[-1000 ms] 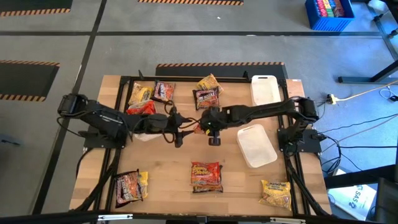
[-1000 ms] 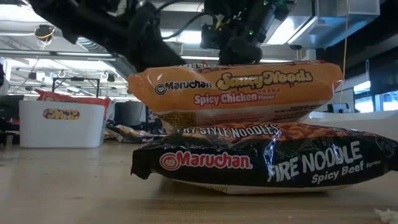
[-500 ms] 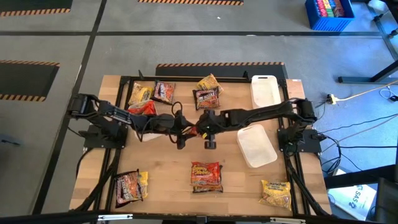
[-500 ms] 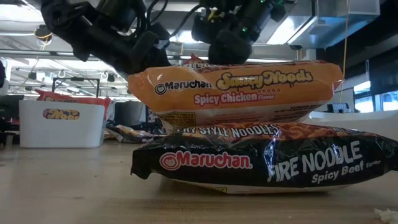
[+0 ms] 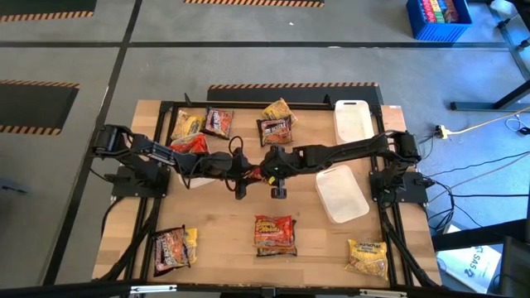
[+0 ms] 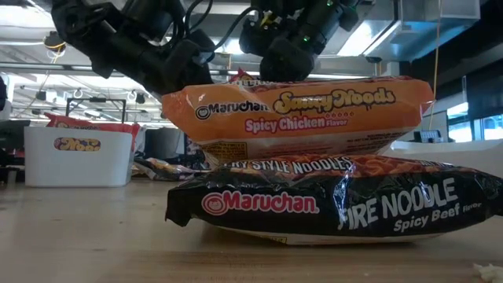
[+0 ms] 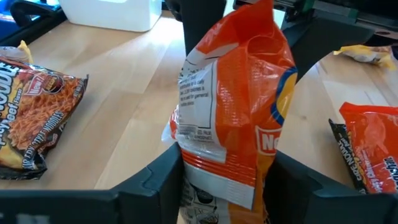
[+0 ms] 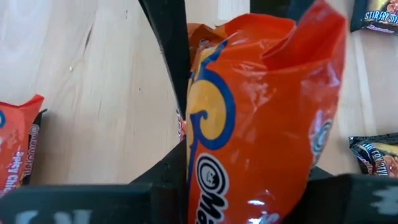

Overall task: Sort Maruchan noodles
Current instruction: Put the right orange noodle into the left white bin

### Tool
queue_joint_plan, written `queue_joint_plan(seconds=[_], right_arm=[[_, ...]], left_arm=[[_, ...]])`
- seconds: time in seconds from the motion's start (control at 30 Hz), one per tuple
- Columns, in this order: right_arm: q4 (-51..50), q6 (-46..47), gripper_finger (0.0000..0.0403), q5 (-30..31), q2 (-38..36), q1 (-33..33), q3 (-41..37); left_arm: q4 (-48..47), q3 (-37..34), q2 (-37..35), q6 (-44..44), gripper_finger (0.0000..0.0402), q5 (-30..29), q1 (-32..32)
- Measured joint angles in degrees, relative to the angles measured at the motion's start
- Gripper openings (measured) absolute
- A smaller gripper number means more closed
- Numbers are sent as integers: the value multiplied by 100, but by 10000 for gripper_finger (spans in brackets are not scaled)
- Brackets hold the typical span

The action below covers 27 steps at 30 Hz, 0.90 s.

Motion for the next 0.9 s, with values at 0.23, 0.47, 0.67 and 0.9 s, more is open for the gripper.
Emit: queue_joint_plan(seconds=[0.23,0.47,0.67,0.9], right_arm=[[-228,61,164,-72,-70,-4,61],[-2090,87,251,-627,-309,2,637],[-2579,203,285,-608,-1107,2,240],[-1103,358,286,-323,-2487,0,-1527]], left_arm=[[51,1,4,-18,156,17,-4],[19,-1,4,-69,155,-8,-72],[92,-1,2,4,154,-24,-158],[438,-1,-4,433,154,-22,-334]])
